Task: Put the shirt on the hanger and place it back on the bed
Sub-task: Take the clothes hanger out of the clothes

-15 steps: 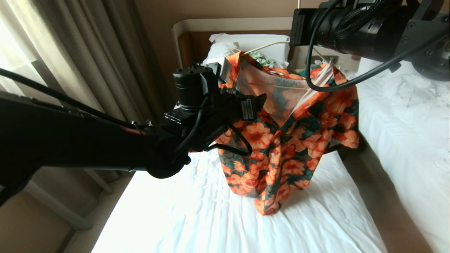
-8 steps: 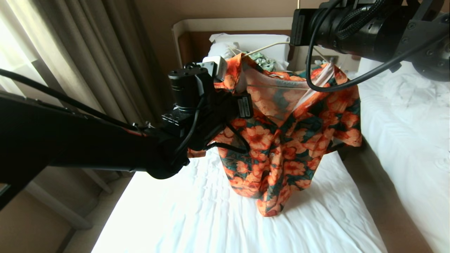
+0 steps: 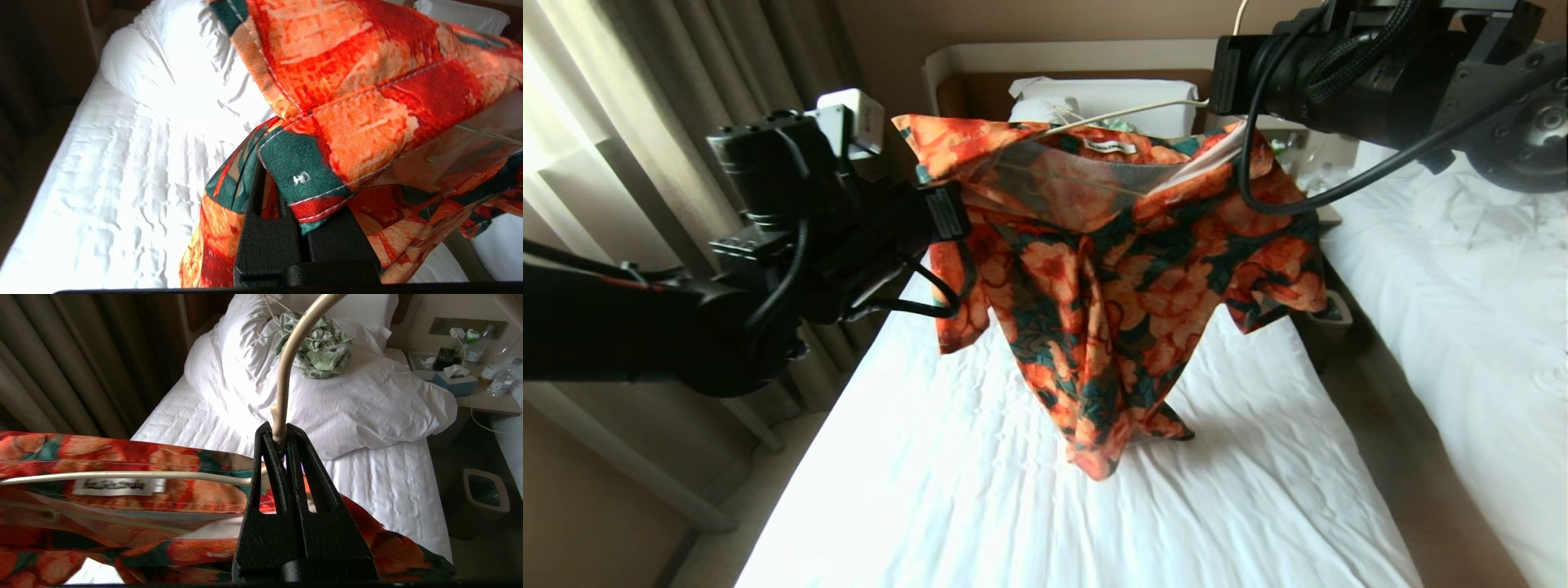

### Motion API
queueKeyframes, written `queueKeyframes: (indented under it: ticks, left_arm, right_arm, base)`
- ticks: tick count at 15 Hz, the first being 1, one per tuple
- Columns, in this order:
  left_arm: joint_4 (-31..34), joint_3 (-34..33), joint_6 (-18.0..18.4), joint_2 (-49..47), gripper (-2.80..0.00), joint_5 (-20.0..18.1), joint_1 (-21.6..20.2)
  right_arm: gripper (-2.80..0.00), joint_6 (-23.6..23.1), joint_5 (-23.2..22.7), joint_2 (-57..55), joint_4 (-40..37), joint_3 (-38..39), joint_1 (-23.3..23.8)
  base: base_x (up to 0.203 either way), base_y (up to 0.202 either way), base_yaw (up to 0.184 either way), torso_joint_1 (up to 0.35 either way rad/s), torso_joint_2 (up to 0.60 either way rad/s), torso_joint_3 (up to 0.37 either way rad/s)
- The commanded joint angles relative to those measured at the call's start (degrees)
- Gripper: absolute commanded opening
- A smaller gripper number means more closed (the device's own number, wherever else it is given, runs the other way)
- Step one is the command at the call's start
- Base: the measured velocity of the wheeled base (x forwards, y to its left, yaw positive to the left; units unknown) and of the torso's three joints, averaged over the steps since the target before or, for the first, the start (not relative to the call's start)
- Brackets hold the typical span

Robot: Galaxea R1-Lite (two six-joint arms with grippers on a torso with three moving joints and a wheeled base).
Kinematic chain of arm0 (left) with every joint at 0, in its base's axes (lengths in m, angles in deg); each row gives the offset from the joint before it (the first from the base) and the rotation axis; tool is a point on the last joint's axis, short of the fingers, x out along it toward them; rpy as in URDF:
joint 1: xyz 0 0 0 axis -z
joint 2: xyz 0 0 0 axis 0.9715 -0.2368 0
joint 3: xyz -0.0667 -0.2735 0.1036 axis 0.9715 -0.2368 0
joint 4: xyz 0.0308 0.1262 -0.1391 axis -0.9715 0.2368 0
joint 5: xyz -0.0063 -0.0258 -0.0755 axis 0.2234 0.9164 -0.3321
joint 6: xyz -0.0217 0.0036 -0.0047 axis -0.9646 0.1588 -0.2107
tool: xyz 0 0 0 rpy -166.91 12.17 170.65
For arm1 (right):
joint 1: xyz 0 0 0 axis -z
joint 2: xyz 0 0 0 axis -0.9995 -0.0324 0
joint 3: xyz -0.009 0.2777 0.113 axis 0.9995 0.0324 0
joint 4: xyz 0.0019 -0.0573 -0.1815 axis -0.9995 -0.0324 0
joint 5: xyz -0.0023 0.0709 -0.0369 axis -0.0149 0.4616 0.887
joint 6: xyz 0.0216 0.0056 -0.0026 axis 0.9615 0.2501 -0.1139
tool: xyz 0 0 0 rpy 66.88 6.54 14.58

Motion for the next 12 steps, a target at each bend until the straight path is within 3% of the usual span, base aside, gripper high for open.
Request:
queueKeyframes:
  ticks: [1, 3, 7, 11, 12]
  left_arm:
    - [-0.22, -2.37, -0.11, 5.52, -2.80, -1.70, -5.14]
    - [-0.07, -5.10, -0.12, 6.66, -2.80, -3.04, -6.50]
    - [4.36, -6.40, -0.11, 6.07, -2.80, -2.65, -5.06]
    - [4.18, -8.89, -0.12, 5.06, -2.80, -2.74, -3.76]
    - [4.15, -10.04, -0.08, 5.02, 0.00, -2.74, -3.26]
  right_arm:
    - [-2.80, -0.10, 0.16, -1.08, 0.15, -0.01, 0.38]
    - [-2.80, -0.11, 0.24, -1.30, 0.15, -0.02, 0.33]
    - [-2.80, -0.29, 0.33, -2.48, 0.23, -0.14, 0.16]
    - [-2.80, -0.68, 0.77, -3.89, 0.33, -0.28, -0.06]
    - [-2.80, -0.68, 0.77, -4.07, 0.42, -0.28, -0.14]
  base:
    - [0.000, 0.000, 0.000, 0.000, 0.00, 0.000]
    - [0.000, 0.000, 0.000, 0.000, 0.00, 0.000]
    - [0.000, 0.000, 0.000, 0.000, 0.00, 0.000]
    - [0.000, 0.000, 0.000, 0.000, 0.00, 0.000]
    - [0.000, 0.000, 0.000, 0.000, 0.00, 0.000]
